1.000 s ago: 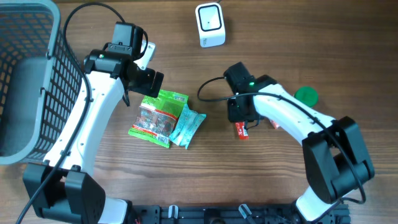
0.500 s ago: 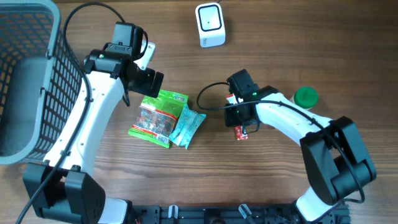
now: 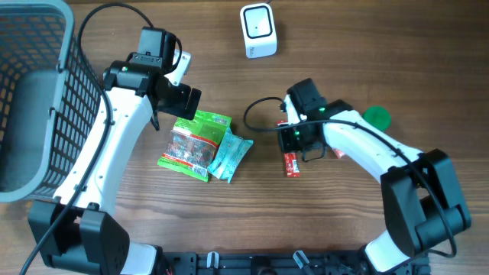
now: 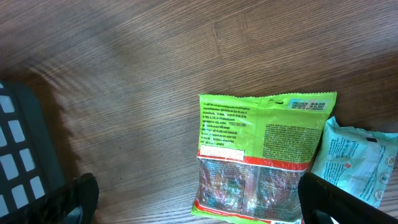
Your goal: Scan the item barcode
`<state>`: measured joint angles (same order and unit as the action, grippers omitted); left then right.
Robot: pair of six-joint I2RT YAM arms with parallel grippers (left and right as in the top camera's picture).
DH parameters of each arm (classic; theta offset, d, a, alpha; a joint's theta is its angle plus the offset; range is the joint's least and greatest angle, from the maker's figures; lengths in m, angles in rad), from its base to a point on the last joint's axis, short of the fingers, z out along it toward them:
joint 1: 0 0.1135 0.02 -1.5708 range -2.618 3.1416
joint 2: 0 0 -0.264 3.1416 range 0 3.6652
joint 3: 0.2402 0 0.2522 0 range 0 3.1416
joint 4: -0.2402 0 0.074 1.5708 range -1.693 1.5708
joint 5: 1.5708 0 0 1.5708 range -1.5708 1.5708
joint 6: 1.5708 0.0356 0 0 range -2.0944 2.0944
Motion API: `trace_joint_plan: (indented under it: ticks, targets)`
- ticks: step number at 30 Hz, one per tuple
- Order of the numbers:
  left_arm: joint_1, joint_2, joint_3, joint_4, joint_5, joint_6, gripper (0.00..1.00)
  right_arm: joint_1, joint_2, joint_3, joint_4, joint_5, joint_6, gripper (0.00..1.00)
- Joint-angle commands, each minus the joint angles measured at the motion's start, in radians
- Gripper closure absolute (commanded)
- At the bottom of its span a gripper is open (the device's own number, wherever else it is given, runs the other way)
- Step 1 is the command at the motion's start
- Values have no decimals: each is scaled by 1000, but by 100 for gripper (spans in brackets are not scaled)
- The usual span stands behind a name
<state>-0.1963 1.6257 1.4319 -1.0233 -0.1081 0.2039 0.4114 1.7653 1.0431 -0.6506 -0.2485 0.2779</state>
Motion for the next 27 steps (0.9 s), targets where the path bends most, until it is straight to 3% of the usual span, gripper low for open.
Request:
trace_joint_plan:
  ticks: [1,8,12,19,24,27]
  targets:
    - [-3,-4,10,3,-9,9,0,-46,-22,18,-23,-58,-77,83]
    - [-3,-4,10,3,-10,9,0,-107,-23,10,-120,-8,-89,81]
    - [-3,-4,10,3,-9,9,0,-106,-22,-55,-112,-8,-19,81]
    - [-3,-4,10,3,-9,8,0,-84,-22,-196,29,-116,152,80]
    - [-3,-4,10,3,-9,9,0,26,-22,-237,158,-224,302,81]
    - [-3,-4,10,3,-9,9,0,63,-23,-220,185,-232,279,78]
